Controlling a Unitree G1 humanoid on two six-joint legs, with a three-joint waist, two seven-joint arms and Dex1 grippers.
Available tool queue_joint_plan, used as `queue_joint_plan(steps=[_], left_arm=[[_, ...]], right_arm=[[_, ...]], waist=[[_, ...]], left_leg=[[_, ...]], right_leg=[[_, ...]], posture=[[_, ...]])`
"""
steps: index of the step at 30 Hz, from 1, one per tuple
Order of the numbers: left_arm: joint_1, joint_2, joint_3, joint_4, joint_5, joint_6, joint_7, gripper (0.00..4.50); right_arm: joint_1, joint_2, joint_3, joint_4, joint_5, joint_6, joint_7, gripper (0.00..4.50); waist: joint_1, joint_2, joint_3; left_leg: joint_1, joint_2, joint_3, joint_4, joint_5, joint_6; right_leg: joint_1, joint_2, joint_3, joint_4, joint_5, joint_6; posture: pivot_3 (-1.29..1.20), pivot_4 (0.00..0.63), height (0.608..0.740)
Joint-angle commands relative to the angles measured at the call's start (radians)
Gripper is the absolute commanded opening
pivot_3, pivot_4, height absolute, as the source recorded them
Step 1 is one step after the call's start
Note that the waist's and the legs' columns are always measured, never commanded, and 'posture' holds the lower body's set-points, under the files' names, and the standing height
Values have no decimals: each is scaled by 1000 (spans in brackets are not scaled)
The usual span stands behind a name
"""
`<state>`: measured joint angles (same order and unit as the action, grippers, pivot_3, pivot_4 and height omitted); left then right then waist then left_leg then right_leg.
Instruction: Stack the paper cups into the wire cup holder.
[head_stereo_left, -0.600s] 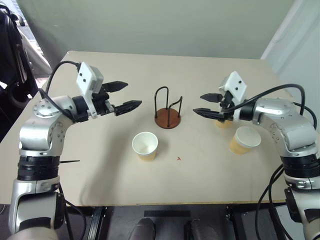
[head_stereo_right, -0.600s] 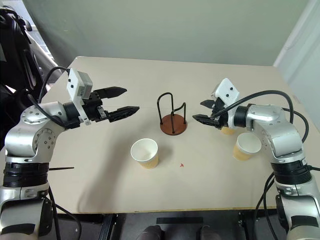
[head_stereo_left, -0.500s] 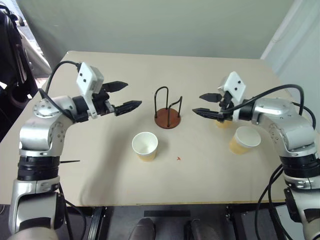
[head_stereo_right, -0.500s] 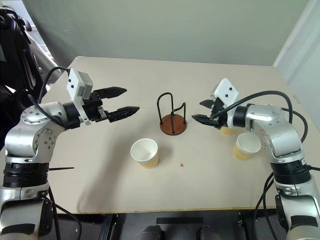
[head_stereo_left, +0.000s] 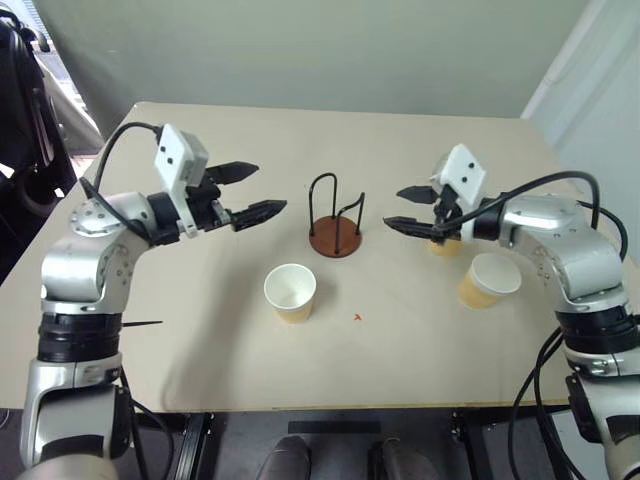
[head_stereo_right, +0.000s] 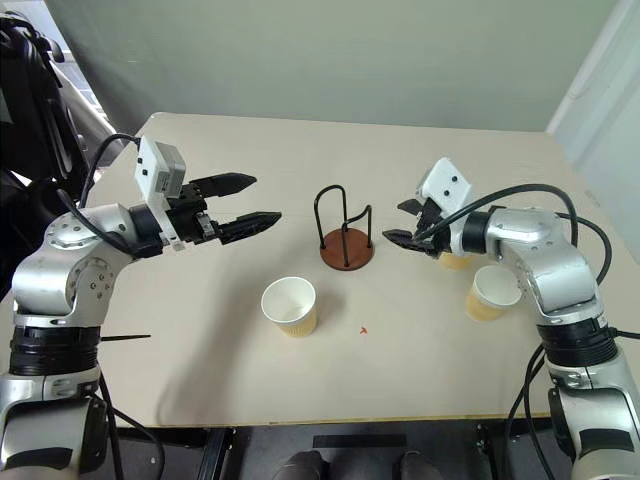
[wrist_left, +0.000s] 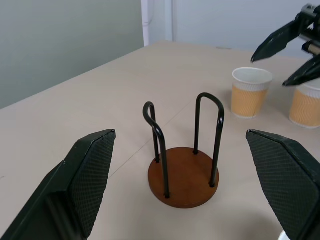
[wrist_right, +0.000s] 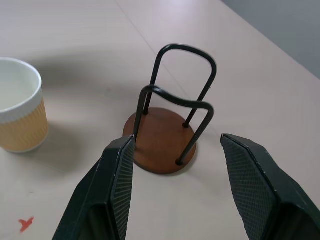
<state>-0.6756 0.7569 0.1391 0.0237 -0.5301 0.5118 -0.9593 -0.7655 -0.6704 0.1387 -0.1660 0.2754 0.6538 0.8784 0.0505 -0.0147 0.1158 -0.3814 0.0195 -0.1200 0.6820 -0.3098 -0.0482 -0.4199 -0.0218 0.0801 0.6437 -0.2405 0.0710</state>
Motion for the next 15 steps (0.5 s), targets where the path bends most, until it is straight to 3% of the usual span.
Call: queue_joint_plan(steps=[1,15], left_arm=[[-14,5,23,-43,-21,1,-10,4500],[30,-21,-74,-75,32,-17,-40,4500]], right_arm=[[-19,-11,-12,-18,-16,-24,-3,2697],[-5,-35,-76,-75,53,34,24,2697]], waist=[[0,0,0],[1,0,0]], left_leg=[[0,0,0,0,0,0],[0,0,0,0,0,0]], right_leg=[[0,0,0,0,0,0],[0,0,0,0,0,0]], posture=[[0,150,740],[0,150,740]])
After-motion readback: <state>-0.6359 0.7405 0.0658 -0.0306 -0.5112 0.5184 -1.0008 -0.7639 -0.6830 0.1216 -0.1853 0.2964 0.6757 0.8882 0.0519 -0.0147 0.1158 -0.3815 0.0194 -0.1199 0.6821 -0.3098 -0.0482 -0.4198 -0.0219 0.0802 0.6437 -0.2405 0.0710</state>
